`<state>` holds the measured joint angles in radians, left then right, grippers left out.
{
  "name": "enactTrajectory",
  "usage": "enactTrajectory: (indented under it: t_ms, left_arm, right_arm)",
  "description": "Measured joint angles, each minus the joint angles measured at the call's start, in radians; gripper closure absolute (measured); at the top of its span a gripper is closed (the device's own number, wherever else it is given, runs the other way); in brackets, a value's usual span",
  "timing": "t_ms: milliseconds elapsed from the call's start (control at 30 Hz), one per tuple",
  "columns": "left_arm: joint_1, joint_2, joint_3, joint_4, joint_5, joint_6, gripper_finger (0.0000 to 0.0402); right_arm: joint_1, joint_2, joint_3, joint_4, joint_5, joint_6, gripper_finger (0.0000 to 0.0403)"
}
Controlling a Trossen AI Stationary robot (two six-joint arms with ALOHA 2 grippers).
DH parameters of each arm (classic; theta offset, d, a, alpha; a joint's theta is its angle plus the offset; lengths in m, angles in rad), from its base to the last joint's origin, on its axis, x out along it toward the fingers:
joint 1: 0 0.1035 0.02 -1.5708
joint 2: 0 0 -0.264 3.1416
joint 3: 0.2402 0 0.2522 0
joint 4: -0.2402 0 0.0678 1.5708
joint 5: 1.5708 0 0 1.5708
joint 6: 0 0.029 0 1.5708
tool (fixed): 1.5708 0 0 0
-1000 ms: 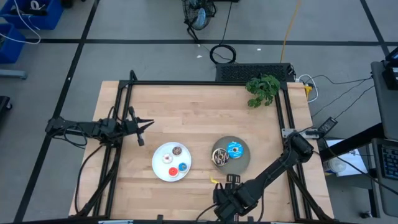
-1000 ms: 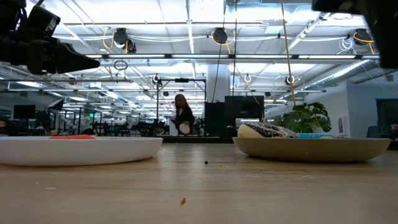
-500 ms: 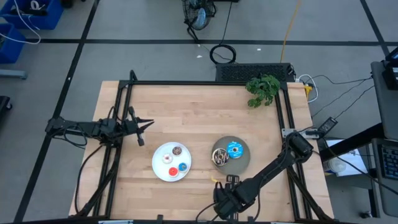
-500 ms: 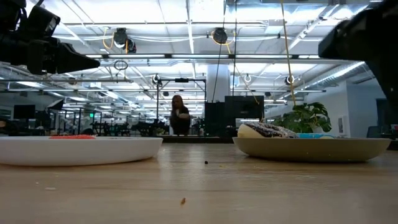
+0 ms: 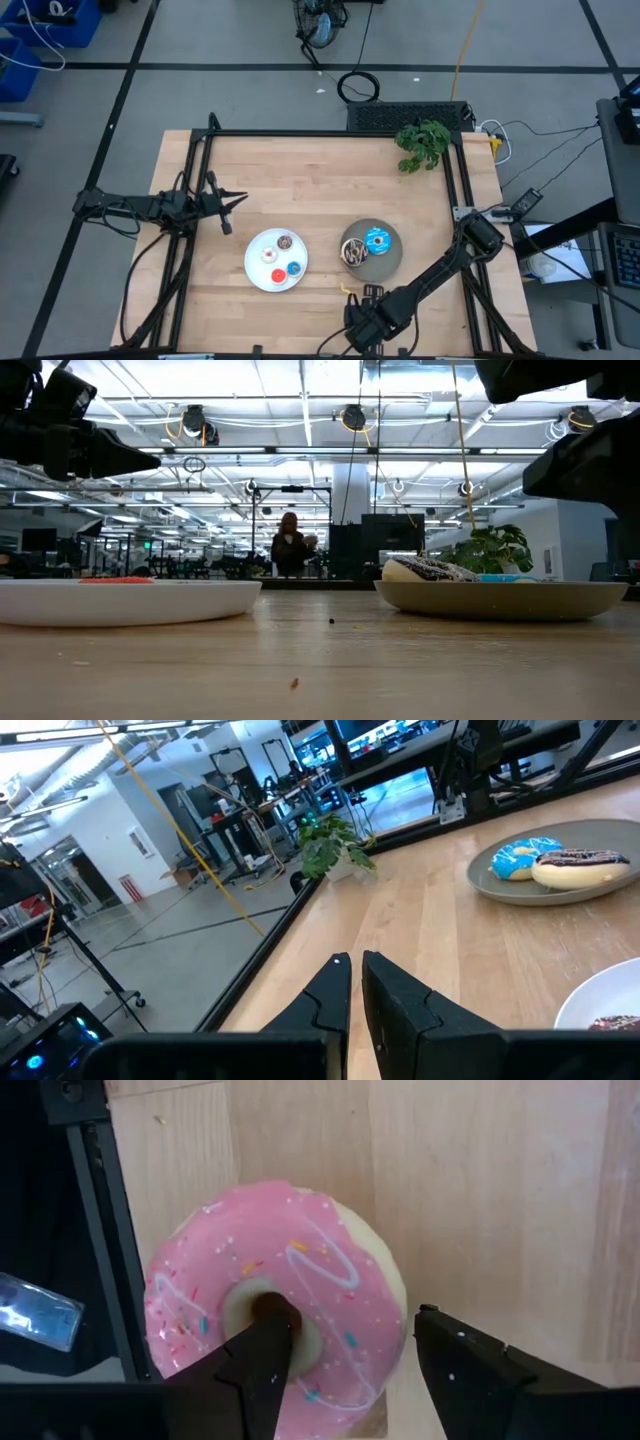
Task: Pick & Place donuts
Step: Put the large pink donut on the gray plate
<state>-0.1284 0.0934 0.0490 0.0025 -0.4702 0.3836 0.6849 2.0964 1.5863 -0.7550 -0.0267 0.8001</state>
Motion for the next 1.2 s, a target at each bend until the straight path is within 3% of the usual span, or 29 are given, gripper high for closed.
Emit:
enactTrajectory:
  t_ms: [267,433,533,733,1033,1200]
  left_arm:
    - [0.000,0.000,0.000,0.000,0.000,0.001,0.0364]
    - [0.000,0.000,0.000,0.000,0.000,0.003,0.0364]
    - [0.000,0.000,0.000,0.000,0.000,0.005,0.0364]
    - [0.000,0.000,0.000,-0.001,0.000,0.003,0.0364]
    - [0.000,0.000,0.000,-0.007,0.000,-0.002,0.0364]
    - [0.000,0.000,0.000,-0.007,0.000,-0.002,0.0364]
  right_arm:
    - [-0.003,-0.006,-0.083,0.106,-0.030,-0.012,0.0202]
    - [-0.017,-0.014,-0.094,0.084,-0.058,-0.012,0.0218]
    - [-0.023,-0.027,-0.097,0.079,-0.057,-0.026,0.0262]
    - [-0.030,-0.058,-0.101,0.030,-0.065,-0.073,0.0385]
    - [-0.044,-0.209,-0.101,-0.040,-0.052,-0.129,0.0395]
    - [-0.069,-0.341,-0.099,-0.075,0.049,-0.200,0.0393]
